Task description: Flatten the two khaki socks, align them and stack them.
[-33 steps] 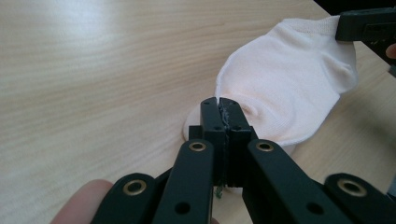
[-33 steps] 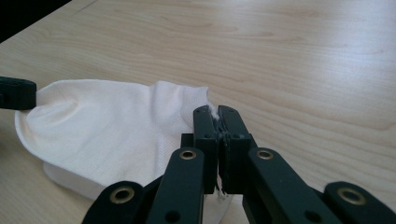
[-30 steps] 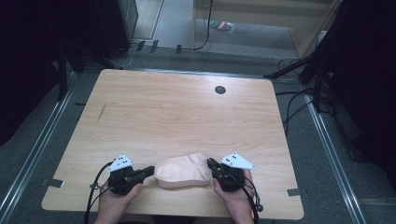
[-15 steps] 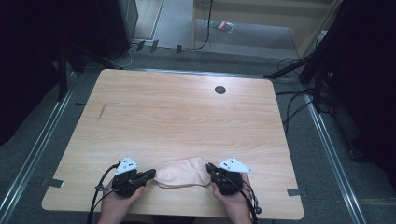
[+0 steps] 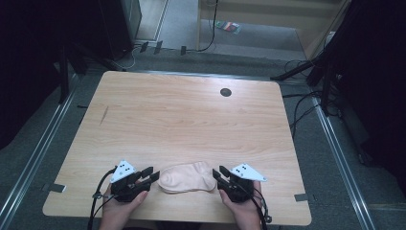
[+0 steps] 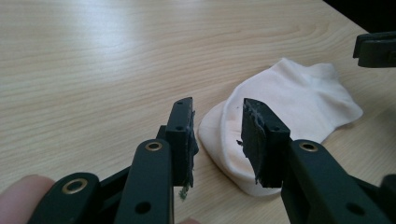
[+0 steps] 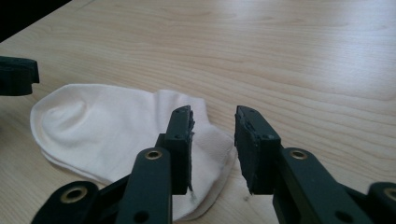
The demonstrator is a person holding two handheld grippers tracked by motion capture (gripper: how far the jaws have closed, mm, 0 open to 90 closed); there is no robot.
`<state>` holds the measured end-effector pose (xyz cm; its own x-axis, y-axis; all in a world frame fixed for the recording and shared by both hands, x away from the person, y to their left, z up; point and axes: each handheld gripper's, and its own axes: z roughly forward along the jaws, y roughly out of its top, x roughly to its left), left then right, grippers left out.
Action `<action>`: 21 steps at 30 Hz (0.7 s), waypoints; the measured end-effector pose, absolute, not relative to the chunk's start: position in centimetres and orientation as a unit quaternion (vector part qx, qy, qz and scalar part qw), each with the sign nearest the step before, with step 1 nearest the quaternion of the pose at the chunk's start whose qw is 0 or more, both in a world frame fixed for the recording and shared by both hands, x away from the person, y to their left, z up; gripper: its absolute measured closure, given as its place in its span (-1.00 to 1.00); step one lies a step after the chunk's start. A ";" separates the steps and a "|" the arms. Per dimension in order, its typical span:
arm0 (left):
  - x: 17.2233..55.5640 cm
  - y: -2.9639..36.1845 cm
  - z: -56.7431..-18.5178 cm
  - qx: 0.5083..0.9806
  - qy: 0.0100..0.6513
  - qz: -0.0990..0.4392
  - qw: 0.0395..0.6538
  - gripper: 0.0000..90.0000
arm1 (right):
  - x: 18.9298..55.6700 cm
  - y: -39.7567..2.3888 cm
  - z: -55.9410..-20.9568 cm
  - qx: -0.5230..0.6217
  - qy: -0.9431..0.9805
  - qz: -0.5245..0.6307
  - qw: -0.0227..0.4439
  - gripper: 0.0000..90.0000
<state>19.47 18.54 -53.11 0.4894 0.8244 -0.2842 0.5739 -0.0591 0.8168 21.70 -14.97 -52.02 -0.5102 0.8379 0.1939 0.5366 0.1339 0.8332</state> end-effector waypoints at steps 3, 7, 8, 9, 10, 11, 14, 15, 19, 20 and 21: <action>19.5 18.3 -53.3 0.721 0.478 0.121 0.486 0.46 | 21.8 -15.3 -52.0 0.472 0.732 0.463 0.163 0.52; 19.6 18.3 -53.5 0.720 0.477 0.117 0.490 0.39 | 21.8 -15.6 -52.1 0.476 0.728 0.465 0.165 0.45; 19.6 18.5 -53.5 0.717 0.480 0.120 0.491 0.32 | 21.8 -15.7 -52.1 0.474 0.727 0.467 0.169 0.39; 19.6 18.7 -53.5 0.713 0.483 0.121 0.493 0.27 | 21.9 -15.9 -52.0 0.475 0.725 0.468 0.173 0.35; 19.6 19.0 -53.4 0.710 0.485 0.124 0.496 0.24 | 21.9 -16.1 -52.1 0.477 0.723 0.468 0.176 0.32; 19.6 19.1 -53.3 0.707 0.481 0.124 0.503 0.22 | 21.9 -16.3 -52.1 0.480 0.721 0.467 0.175 0.32; 19.2 19.1 -53.0 0.708 0.459 0.126 0.521 0.27 | 21.9 -16.5 -52.1 0.480 0.720 0.469 0.175 0.45; 19.1 18.6 -53.0 0.720 0.439 0.118 0.525 0.45 | 21.7 -16.2 -52.2 0.469 0.726 0.475 0.163 0.61; 19.5 17.3 -53.9 0.742 0.439 0.115 0.493 0.58 | 21.4 -14.6 -52.7 0.450 0.742 0.471 0.158 0.75; 19.8 17.2 -54.3 0.743 0.453 0.111 0.480 0.57 | 21.4 -14.4 -52.9 0.449 0.746 0.467 0.155 0.75; 19.9 17.2 -54.5 0.745 0.458 0.106 0.474 0.54 | 21.6 -14.0 -53.4 0.449 0.752 0.459 0.152 0.77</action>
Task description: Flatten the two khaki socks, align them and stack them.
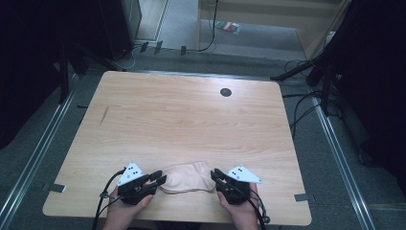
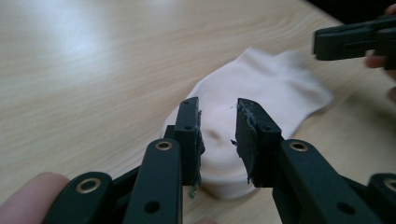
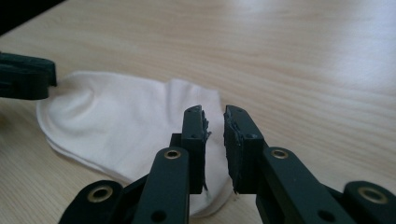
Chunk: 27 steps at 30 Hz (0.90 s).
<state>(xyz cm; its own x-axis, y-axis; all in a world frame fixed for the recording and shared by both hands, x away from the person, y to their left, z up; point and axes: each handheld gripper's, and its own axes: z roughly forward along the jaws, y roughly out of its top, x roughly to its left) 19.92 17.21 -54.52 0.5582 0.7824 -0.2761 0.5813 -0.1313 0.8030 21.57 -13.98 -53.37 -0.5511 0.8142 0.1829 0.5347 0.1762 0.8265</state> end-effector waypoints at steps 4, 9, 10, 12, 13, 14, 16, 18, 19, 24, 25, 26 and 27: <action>20.2 17.0 -55.2 0.760 0.461 0.093 0.448 0.38 | 22.0 -13.4 -54.6 0.452 0.771 0.428 0.137 0.78; 20.1 16.4 -55.3 0.778 0.450 0.104 0.426 0.19 | 22.3 -13.4 -55.0 0.453 0.778 0.413 0.135 0.78; 20.0 16.3 -55.3 0.784 0.443 0.107 0.421 0.13 | 22.2 -13.4 -55.0 0.453 0.780 0.410 0.137 0.79; 19.9 16.0 -55.2 0.795 0.431 0.118 0.411 0.06 | 22.1 -13.4 -55.0 0.453 0.783 0.401 0.146 0.83; 19.8 15.7 -55.2 0.799 0.427 0.129 0.404 0.01 | 22.1 -13.4 -54.9 0.453 0.783 0.398 0.151 0.84; 19.8 15.5 -55.1 0.801 0.426 0.134 0.398 -0.06 | 22.1 -13.5 -54.9 0.456 0.782 0.396 0.152 0.84; 19.8 15.1 -55.1 0.807 0.423 0.142 0.387 -0.20 | 22.2 -13.5 -54.8 0.464 0.778 0.397 0.146 0.80; 19.8 15.2 -54.9 0.805 0.421 0.144 0.394 -0.25 | 22.1 -13.6 -54.6 0.470 0.775 0.397 0.144 0.72; 19.7 15.4 -54.7 0.800 0.421 0.143 0.403 -0.24 | 22.0 -13.6 -54.3 0.469 0.772 0.403 0.145 0.72; 19.4 16.7 -53.2 0.756 0.424 0.145 0.478 -0.07 | 21.9 -13.3 -53.1 0.451 0.754 0.450 0.159 0.84; 19.5 16.6 -53.1 0.753 0.417 0.138 0.491 0.03 | 22.2 -13.0 -53.1 0.446 0.756 0.454 0.155 0.86; 19.5 16.3 -53.1 0.755 0.411 0.134 0.494 0.10 | 22.6 -12.5 -53.2 0.441 0.760 0.453 0.148 0.88; 19.6 16.0 -53.2 0.758 0.407 0.130 0.493 0.15 | 22.9 -12.0 -53.2 0.436 0.764 0.454 0.142 0.88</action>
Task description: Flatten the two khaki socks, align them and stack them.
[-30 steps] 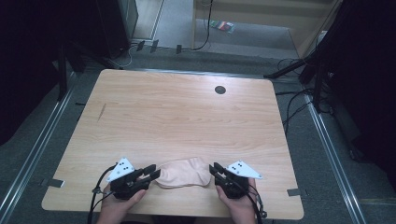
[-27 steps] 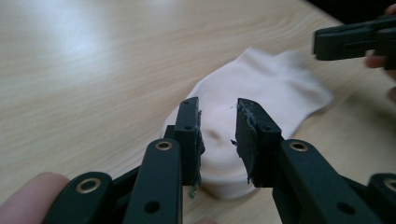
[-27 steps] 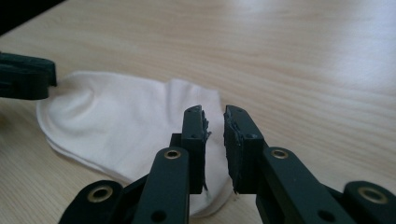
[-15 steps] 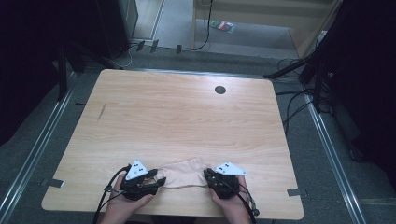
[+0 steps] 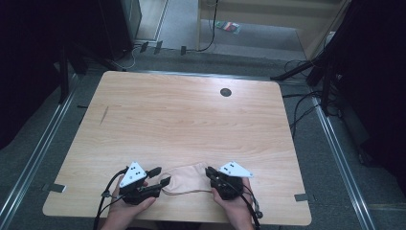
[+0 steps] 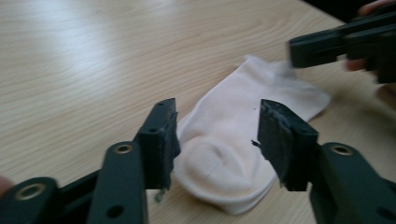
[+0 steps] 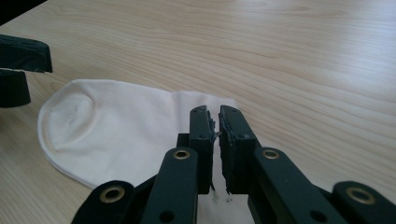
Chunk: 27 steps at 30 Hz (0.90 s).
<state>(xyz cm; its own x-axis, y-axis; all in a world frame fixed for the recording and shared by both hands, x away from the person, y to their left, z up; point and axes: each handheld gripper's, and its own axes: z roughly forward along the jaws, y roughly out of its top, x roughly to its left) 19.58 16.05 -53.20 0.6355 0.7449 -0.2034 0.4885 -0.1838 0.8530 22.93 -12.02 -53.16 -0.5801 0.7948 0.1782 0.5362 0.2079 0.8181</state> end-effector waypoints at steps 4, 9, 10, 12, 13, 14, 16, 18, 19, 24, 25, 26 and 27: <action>20.7 15.2 -54.5 0.777 0.434 0.121 0.441 0.14 | 24.0 -10.4 -53.5 0.422 0.780 0.441 0.137 0.88; 21.1 15.2 -55.1 0.786 0.436 0.114 0.424 0.09 | 25.1 -10.1 -54.8 0.454 0.777 0.416 0.128 0.91; 21.0 15.0 -55.2 0.790 0.434 0.120 0.417 0.08 | 25.1 -10.2 -54.8 0.452 0.779 0.414 0.133 0.91; 20.8 14.8 -55.2 0.793 0.429 0.127 0.413 0.06 | 25.0 -10.2 -54.9 0.449 0.782 0.405 0.150 0.91; 20.8 14.8 -55.2 0.794 0.428 0.131 0.410 0.04 | 25.0 -10.2 -54.9 0.450 0.781 0.407 0.149 0.90; 20.8 14.8 -55.2 0.793 0.429 0.133 0.411 0.00 | 25.0 -10.2 -54.9 0.453 0.779 0.409 0.148 0.84; 20.7 15.1 -55.0 0.788 0.429 0.131 0.422 -0.11 | 24.9 -10.4 -54.7 0.456 0.773 0.418 0.140 0.60; 20.6 15.6 -54.7 0.780 0.432 0.140 0.431 -0.22 | 24.7 -10.9 -54.3 0.452 0.767 0.436 0.133 0.42; 20.6 15.9 -54.5 0.775 0.436 0.145 0.435 -0.28 | 24.7 -11.1 -54.1 0.449 0.765 0.441 0.138 0.32; 21.0 18.0 -53.8 0.742 0.471 0.155 0.451 -0.70 | 24.6 -12.8 -53.5 0.438 0.755 0.456 0.174 -0.38; 21.1 18.4 -53.7 0.738 0.474 0.155 0.455 -0.72 | 24.6 -13.0 -53.4 0.443 0.755 0.448 0.180 -0.51; 21.3 19.0 -53.6 0.733 0.480 0.157 0.456 -0.76 | 24.6 -13.4 -53.3 0.451 0.754 0.439 0.189 -0.63; 21.3 19.3 -53.6 0.731 0.482 0.158 0.457 -0.82 | 24.7 -13.9 -53.2 0.462 0.750 0.433 0.191 -0.72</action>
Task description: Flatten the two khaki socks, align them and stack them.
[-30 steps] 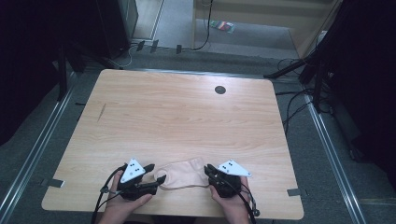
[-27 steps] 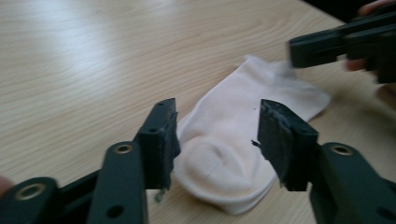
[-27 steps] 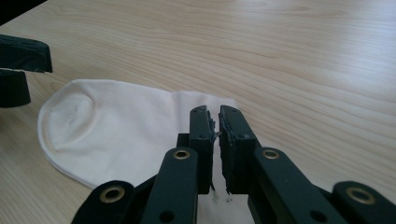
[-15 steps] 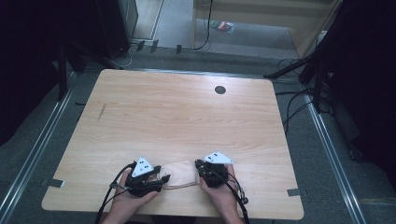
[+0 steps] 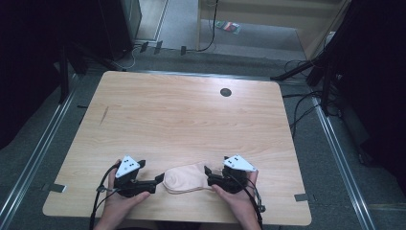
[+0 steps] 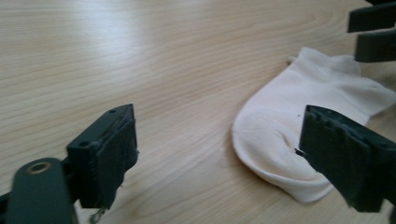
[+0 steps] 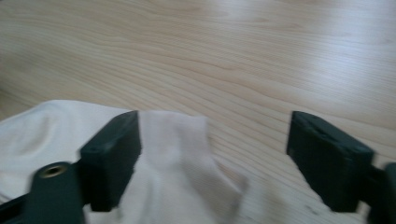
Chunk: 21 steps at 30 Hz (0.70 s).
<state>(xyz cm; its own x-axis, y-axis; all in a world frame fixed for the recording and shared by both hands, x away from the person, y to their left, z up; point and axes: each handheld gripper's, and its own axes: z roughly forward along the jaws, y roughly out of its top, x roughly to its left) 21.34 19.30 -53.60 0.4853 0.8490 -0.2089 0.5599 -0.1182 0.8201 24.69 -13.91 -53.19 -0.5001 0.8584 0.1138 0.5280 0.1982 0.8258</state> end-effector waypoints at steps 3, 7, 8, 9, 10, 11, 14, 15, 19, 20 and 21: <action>21.6 20.5 -53.5 0.720 0.494 0.167 0.457 -0.85 | 25.0 -15.4 -52.8 0.488 0.734 0.434 0.186 -0.97; 21.8 22.2 -53.5 0.710 0.502 0.167 0.465 -0.96 | 25.2 -17.1 -52.7 0.496 0.728 0.434 0.190 -1.00; 21.9 22.6 -53.5 0.708 0.505 0.166 0.465 -0.96 | 25.3 -17.4 -52.7 0.499 0.725 0.434 0.194 -1.00; 22.0 23.1 -53.6 0.706 0.508 0.167 0.465 -0.96 | 25.3 -17.8 -52.7 0.502 0.723 0.434 0.193 -1.00; 22.0 23.7 -53.6 0.704 0.510 0.172 0.464 -0.96 | 25.3 -18.1 -52.7 0.506 0.721 0.432 0.192 -1.00; 22.0 24.1 -53.6 0.700 0.514 0.173 0.465 -0.96 | 25.2 -18.4 -52.8 0.508 0.720 0.431 0.194 -1.00; 22.0 25.0 -53.6 0.696 0.522 0.181 0.459 -0.96 | 25.2 -19.3 -53.1 0.510 0.719 0.428 0.201 -1.00; 22.0 25.5 -53.6 0.691 0.527 0.180 0.461 -0.96 | 25.1 -19.4 -53.2 0.515 0.717 0.424 0.202 -1.00; 22.2 26.9 -53.8 0.686 0.536 0.189 0.455 -0.96 | 25.1 -20.7 -53.5 0.520 0.714 0.420 0.208 -1.00; 22.2 27.2 -53.8 0.683 0.539 0.190 0.454 -0.96 | 25.1 -21.2 -53.5 0.524 0.712 0.419 0.210 -1.00; 22.2 27.5 -53.8 0.683 0.541 0.192 0.452 -0.96 | 25.0 -21.6 -53.5 0.527 0.709 0.418 0.211 -1.00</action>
